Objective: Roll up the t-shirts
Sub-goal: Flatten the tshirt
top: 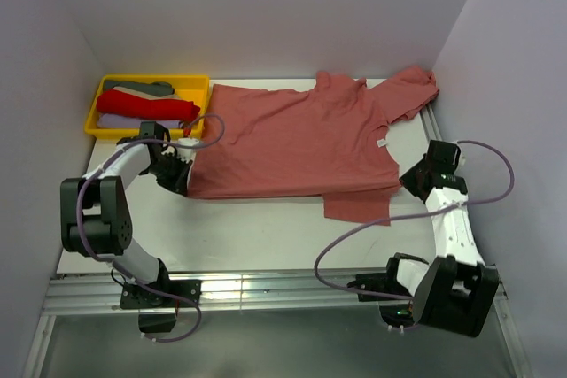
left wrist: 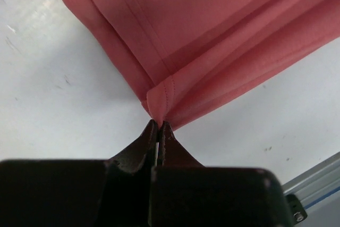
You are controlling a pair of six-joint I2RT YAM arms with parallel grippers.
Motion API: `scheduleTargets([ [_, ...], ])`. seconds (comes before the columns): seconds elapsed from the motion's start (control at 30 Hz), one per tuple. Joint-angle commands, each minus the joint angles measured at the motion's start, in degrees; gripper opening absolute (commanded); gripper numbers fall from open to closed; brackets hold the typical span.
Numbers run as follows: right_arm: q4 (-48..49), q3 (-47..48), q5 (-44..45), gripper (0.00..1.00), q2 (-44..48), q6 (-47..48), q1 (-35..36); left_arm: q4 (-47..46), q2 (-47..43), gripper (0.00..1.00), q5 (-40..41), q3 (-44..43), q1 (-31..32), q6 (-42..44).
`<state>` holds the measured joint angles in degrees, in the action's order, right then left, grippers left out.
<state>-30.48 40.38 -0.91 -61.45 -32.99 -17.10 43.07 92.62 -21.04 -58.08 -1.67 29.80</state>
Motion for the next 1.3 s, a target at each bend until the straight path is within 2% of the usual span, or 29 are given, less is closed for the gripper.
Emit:
scheduleTargets([
  [0.0,-2.66,-0.83,4.25,0.01,6.41,1.09,-1.09,1.84,-5.25,0.00,3.19,2.27,-0.17,4.12],
  [0.13,-4.42,-0.83,2.32,0.01,7.48,0.21,-0.92,2.72,-7.01,0.00,4.16,3.07,-0.17,5.53],
  [0.2,-3.10,-1.09,2.31,0.06,6.70,0.21,-1.00,2.37,-6.23,0.00,4.25,2.45,-0.17,5.09],
  [0.4,-0.37,1.19,2.31,0.11,-1.72,0.65,-1.09,3.60,2.47,0.00,1.44,-7.02,0.18,2.72],
  [0.53,-0.54,3.65,2.75,0.24,-6.66,0.74,-1.09,4.65,5.82,0.00,-1.19,-10.11,0.70,2.19],
  [0.57,-0.55,3.83,2.40,0.35,-6.23,0.48,-1.09,4.83,5.99,0.00,-1.63,-10.21,0.71,2.10],
  [0.63,-1.07,3.57,2.49,0.46,-4.65,-0.31,-1.09,4.48,5.65,0.01,-2.34,-9.77,0.97,2.19],
  [0.67,-1.94,3.48,2.23,0.47,-2.64,-0.67,-1.00,4.31,5.12,0.00,-2.52,-9.42,1.06,2.19],
  [0.77,-4.66,2.78,-1.18,0.48,1.23,-1.11,-0.83,3.78,4.76,0.00,-2.78,-8.28,1.14,2.28],
  [0.97,-9.25,-1.44,-2.25,0.47,6.69,-2.07,0.67,2.98,4.32,0.00,-3.57,-7.83,1.14,1.84],
  [1.03,-9.42,-2.85,-3.93,0.46,6.61,-2.95,2.07,3.25,4.24,0.00,-4.10,-8.36,2.72,1.84],
  [1.27,-12.85,-1.89,2.92,0.43,0.47,-7.26,9.98,3.34,4.32,0.00,-4.98,-9.15,2.90,2.01],
])
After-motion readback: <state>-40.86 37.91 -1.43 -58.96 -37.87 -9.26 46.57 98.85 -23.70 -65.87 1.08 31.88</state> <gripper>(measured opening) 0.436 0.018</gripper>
